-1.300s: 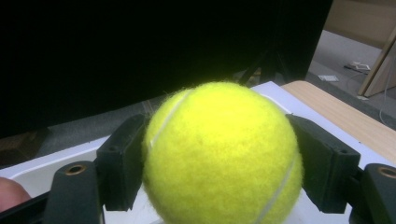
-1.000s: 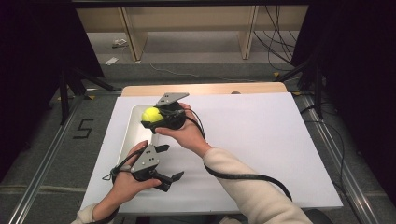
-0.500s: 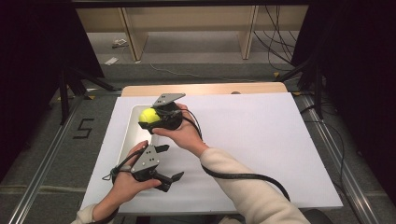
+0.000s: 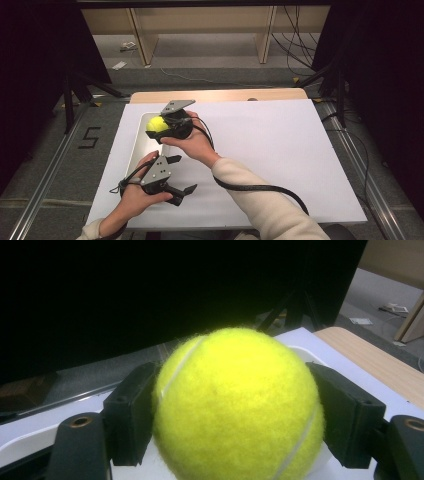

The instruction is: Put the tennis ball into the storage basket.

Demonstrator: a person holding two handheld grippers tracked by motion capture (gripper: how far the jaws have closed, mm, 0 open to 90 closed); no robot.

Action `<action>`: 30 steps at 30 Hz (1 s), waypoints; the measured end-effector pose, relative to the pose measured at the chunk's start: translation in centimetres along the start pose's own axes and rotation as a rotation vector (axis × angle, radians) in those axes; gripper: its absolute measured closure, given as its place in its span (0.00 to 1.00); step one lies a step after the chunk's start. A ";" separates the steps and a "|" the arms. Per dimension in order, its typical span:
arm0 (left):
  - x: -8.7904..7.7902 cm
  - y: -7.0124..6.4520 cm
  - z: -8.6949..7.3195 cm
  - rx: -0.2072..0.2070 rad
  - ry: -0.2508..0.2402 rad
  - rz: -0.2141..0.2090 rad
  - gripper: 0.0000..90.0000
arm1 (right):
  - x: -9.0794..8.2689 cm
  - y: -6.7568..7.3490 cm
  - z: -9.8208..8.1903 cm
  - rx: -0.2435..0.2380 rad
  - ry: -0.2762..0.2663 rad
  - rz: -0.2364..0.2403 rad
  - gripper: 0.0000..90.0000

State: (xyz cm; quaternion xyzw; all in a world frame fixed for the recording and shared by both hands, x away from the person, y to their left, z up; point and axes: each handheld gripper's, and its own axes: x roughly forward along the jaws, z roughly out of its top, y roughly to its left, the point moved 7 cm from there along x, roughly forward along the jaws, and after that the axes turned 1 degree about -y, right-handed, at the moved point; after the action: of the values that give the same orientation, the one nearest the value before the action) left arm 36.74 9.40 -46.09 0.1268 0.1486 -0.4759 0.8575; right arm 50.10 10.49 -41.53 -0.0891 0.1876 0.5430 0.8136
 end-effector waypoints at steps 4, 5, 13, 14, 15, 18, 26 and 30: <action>0.0 0.0 0.0 0.000 0.001 -0.001 0.01 | 0.2 0.0 -0.1 -0.001 0.005 0.002 0.30; 0.0 0.0 0.0 0.001 0.001 -0.001 0.01 | 0.2 0.0 -0.1 -0.002 0.007 0.004 0.30; 0.0 0.0 0.0 0.002 0.001 -0.002 0.01 | 0.6 0.2 0.0 -0.002 0.011 0.010 0.30; 0.0 -0.1 0.0 -0.001 -0.001 -0.003 0.01 | 0.6 0.3 0.0 -0.003 0.013 0.012 0.30; 0.0 -0.1 0.0 0.000 -0.001 -0.003 0.01 | 0.7 0.2 0.0 -0.005 0.014 0.011 0.30; 0.0 0.0 0.0 0.002 0.001 -0.002 0.01 | 0.8 0.2 0.0 -0.002 0.014 0.013 0.30; 0.0 0.0 0.0 0.003 0.000 -0.001 0.01 | 1.1 0.2 0.0 -0.001 0.023 0.013 0.30; 0.0 -0.1 0.0 0.005 0.001 -0.001 0.01 | 1.4 0.1 0.0 -0.003 0.027 0.013 0.30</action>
State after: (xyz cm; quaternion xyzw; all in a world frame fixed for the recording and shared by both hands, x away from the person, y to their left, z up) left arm 36.69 9.39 -46.07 0.1291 0.1480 -0.4765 0.8569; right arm 50.45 11.73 -42.03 -0.0965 0.1984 0.5472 0.8074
